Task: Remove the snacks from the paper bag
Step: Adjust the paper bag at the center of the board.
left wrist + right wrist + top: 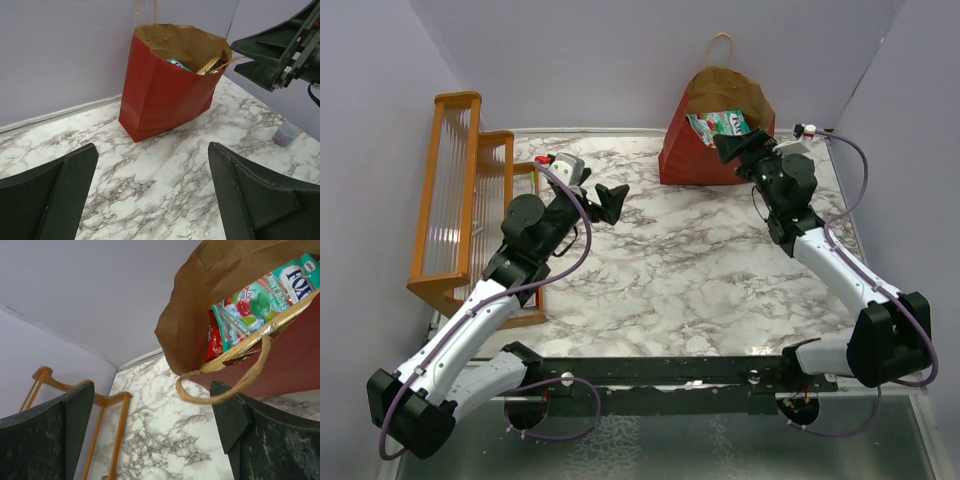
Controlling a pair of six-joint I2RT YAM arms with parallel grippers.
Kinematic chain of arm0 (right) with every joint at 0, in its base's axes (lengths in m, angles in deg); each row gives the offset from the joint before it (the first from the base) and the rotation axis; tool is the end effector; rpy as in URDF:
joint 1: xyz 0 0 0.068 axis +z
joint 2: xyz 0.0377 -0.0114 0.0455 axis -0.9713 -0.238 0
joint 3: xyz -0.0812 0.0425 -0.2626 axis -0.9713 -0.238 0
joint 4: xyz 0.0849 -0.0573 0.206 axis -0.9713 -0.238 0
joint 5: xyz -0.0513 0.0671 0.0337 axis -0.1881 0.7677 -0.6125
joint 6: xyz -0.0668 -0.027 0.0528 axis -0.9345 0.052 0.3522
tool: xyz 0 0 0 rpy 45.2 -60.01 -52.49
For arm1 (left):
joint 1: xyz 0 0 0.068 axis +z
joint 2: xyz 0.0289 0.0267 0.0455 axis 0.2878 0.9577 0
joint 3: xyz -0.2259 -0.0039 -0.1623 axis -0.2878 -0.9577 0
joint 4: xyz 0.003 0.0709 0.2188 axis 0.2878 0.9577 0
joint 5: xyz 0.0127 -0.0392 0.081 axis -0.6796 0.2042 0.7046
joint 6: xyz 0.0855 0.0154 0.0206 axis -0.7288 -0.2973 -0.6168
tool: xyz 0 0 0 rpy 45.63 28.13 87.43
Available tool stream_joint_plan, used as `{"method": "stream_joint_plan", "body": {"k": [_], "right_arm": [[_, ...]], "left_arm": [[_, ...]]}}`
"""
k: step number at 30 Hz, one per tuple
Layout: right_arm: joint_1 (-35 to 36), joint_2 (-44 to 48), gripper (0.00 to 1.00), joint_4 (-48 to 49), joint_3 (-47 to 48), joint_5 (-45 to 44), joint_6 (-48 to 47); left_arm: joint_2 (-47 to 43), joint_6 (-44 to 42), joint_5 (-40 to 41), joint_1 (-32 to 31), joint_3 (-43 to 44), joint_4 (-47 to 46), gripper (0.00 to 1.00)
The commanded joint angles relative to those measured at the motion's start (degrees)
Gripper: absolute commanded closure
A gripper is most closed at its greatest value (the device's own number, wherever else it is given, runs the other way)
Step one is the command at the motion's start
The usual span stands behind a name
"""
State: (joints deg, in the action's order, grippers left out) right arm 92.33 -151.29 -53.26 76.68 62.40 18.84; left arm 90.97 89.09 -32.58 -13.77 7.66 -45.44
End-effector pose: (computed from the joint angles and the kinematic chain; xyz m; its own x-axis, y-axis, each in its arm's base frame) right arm 0.3073 0.0871 0.3542 -0.1858 0.6910 -0.6986 -0.1792 0.6752 0.7156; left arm 0.1951 -0.1197 0.3939 0.0184 -0.2003 -0.9796 0.5614 0.8128 -0.1557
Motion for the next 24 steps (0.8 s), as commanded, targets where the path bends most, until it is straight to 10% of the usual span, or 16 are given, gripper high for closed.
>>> {"method": "stream_joint_plan", "body": {"k": [1, 14, 24], "right_arm": [[-0.3, -3.9, 0.01, 3.6, 4.1, -6.9, -0.9], [-0.3, -11.0, 0.27, 3.3, 9.4, -9.3, 1.5], [-0.3, -13.4, 0.71, 5.3, 9.7, -7.9, 2.3]], "left_arm": [[-0.9, -0.7, 1.3, -0.4, -0.1, -1.3, 0.05], [-0.4, -0.8, 1.7, -0.4, -0.1, -1.2, 0.06], [0.3, -1.3, 2.4, -0.3, -0.1, -1.0, 0.06]]}}
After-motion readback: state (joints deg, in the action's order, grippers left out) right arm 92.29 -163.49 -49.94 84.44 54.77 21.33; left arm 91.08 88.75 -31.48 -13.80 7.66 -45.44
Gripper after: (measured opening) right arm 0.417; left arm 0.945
